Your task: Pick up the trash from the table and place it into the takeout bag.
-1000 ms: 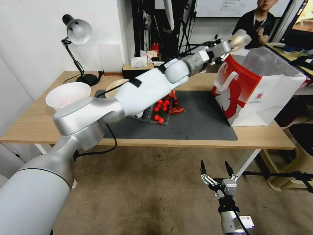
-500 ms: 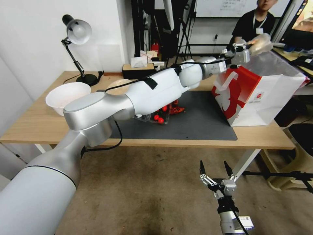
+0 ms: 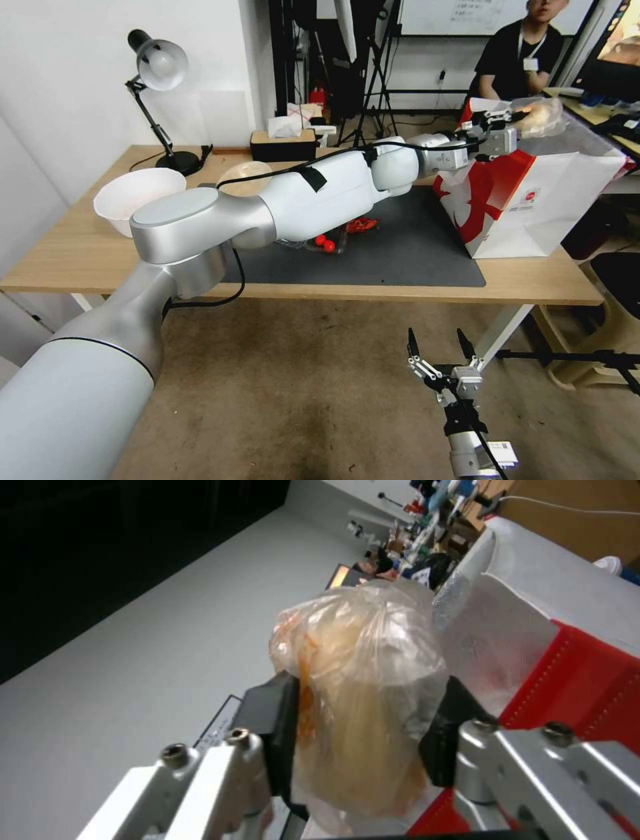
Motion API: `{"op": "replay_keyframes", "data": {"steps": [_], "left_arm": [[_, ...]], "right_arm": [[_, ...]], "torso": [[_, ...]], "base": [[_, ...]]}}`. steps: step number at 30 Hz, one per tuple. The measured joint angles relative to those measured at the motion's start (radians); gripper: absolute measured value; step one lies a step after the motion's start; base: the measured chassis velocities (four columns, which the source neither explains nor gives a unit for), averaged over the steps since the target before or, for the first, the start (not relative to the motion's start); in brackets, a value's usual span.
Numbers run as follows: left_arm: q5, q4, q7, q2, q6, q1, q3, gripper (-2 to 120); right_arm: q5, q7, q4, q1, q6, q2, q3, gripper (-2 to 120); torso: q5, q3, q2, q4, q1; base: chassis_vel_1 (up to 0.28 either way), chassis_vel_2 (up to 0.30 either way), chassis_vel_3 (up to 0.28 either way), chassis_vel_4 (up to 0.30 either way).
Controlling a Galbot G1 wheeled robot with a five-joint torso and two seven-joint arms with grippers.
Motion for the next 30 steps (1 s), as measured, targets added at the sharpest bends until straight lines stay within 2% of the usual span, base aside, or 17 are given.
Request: {"op": "replay_keyframes", "data": {"steps": [2,4,5,6,9,12,13,22,24,25,26,28,29,30], "left_arm": [[-0.007,-0.010,-0.019,0.000,0.023,0.000,0.005,50],[-0.007,-0.010,-0.020,0.000,0.024,0.000,0.005,53],[-0.007,-0.005,-0.035,0.001,0.024,0.005,-0.003,66],[-0.007,-0.005,-0.035,0.001,0.024,0.005,-0.003,66],[-0.007,0.007,-0.043,0.002,0.022,0.011,-0.023,83],[-0.012,0.009,-0.044,0.003,0.022,0.015,-0.032,89],[-0.026,0.011,-0.045,0.006,0.022,0.025,-0.048,97],[-0.119,-0.026,-0.083,0.072,0.102,0.120,-0.173,100],[-0.158,-0.071,-0.120,0.111,0.139,0.160,-0.220,100],[-0.195,-0.117,-0.158,0.142,0.173,0.188,-0.246,100],[-0.195,-0.117,-0.158,0.142,0.173,0.188,-0.246,100],[-0.324,-0.271,-0.320,0.227,0.283,0.277,-0.310,100],[-0.324,-0.271,-0.320,0.227,0.283,0.277,-0.310,100],[-0.345,-0.308,-0.351,0.246,0.307,0.305,-0.332,100]], "right_arm": [[0.000,0.000,0.000,-0.002,0.000,-0.004,0.003,100],[0.001,0.000,0.000,-0.002,0.000,-0.005,0.003,100],[0.002,0.000,0.000,0.000,0.000,-0.007,0.003,100],[0.002,0.000,0.000,0.000,0.000,-0.007,0.003,100],[0.004,0.001,-0.006,0.011,-0.003,-0.007,-0.001,100],[0.005,0.001,-0.009,0.014,-0.004,-0.009,-0.002,100],[0.007,0.001,-0.012,0.018,-0.005,-0.011,-0.002,100],[0.031,0.000,-0.031,0.056,-0.028,-0.018,-0.008,100],[0.033,-0.001,-0.036,0.058,-0.029,-0.019,-0.011,100],[0.033,-0.001,-0.036,0.056,-0.029,-0.020,-0.012,100],[0.033,-0.001,-0.036,0.056,-0.029,-0.020,-0.012,100],[0.033,-0.001,-0.026,0.045,-0.027,-0.019,-0.011,100],[0.033,-0.001,-0.026,0.045,-0.027,-0.019,-0.011,100],[0.033,-0.001,-0.024,0.043,-0.026,-0.018,-0.010,100]], "torso": [[0.0000,0.000,0.000,-0.0002,0.000],[0.0000,0.000,0.000,-0.0002,0.000],[0.0000,0.000,0.000,-0.0001,0.000],[0.0000,0.000,0.000,-0.0001,0.000],[0.0000,0.000,0.000,-0.0001,0.000],[0.0000,0.000,0.000,-0.0002,0.000],[0.0000,0.000,0.000,-0.0004,0.000],[-0.0001,0.000,0.000,-0.0001,0.000],[-0.0002,0.000,0.000,-0.0001,0.000],[-0.0002,0.000,0.000,-0.0003,0.000],[-0.0002,0.000,0.000,-0.0003,0.000],[-0.0005,0.000,0.000,0.0003,0.000],[-0.0005,0.000,0.000,0.0003,0.000],[-0.0006,0.000,0.000,0.0003,0.000]], "base": [[0.000,0.000,0.000,0.000],[0.000,0.000,0.000,0.000],[0.000,0.000,0.000,0.000],[0.000,0.000,0.000,0.000],[0.000,0.000,0.000,0.000],[0.000,0.000,0.000,0.000],[0.000,0.000,0.000,0.000],[0.000,0.000,0.000,0.000],[0.000,0.000,0.000,0.000],[0.000,0.000,0.000,0.000],[0.000,0.000,0.000,0.000],[0.000,0.000,0.000,0.000],[0.000,0.000,0.000,0.000],[0.000,0.000,0.000,0.000]]}}
